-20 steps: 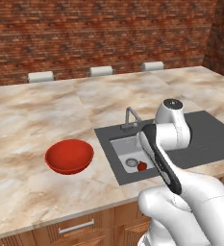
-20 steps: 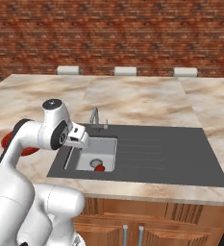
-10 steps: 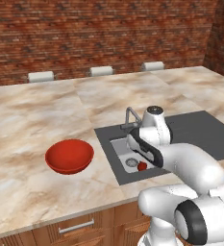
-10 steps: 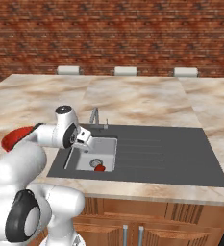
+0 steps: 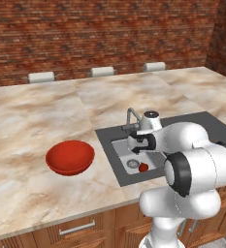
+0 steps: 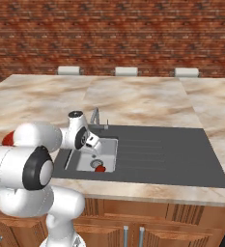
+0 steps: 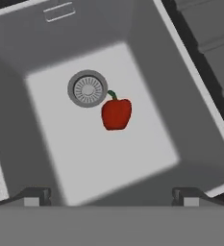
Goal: Pick the mangos from the cabinet and place them in one bowl. Pick the bell pepper from the sink and place it in the other bowl.
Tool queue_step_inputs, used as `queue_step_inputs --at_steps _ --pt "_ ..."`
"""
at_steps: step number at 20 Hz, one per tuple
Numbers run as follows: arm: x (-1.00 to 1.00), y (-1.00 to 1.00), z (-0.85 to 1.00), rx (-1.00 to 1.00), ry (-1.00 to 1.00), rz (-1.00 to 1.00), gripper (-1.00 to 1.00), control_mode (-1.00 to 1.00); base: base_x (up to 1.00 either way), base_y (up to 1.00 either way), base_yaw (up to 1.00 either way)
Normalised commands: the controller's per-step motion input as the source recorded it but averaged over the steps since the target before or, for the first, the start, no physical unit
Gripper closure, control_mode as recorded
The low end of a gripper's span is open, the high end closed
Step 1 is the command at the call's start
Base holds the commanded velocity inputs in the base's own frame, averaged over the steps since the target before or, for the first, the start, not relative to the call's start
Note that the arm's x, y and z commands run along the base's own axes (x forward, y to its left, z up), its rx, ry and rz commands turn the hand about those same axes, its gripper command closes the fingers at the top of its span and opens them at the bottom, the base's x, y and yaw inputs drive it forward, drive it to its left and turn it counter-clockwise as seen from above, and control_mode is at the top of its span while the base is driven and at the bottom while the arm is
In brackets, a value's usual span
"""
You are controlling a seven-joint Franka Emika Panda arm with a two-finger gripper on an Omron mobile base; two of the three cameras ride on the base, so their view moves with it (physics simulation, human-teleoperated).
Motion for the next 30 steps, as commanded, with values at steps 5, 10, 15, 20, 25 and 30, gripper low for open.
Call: queue_step_inputs --at_steps 5,10,15,20,25,30 --pt "0.02 -0.15 -0.47 0.01 0.06 -0.11 -1.00 -1.00 0.00 0.00 0.00" --pt "0.21 0.01 -0.28 0.00 0.00 -0.02 -1.00 -1.00 0.00 0.00 0.00" --pt "0.27 -0.07 -0.34 0.00 0.00 -0.03 -1.00 -1.00 0.00 0.00 0.00" --pt "0.26 -0.15 -0.31 0.00 0.00 -0.04 -1.00 -1.00 0.00 0.00 0.00" --pt "0.27 -0.03 -0.23 0.00 0.00 -0.01 -1.00 -1.00 0.00 0.00 0.00" --pt "0.27 -0.02 -0.33 0.00 0.00 0.00 -1.00 -1.00 0.00 0.00 0.00"
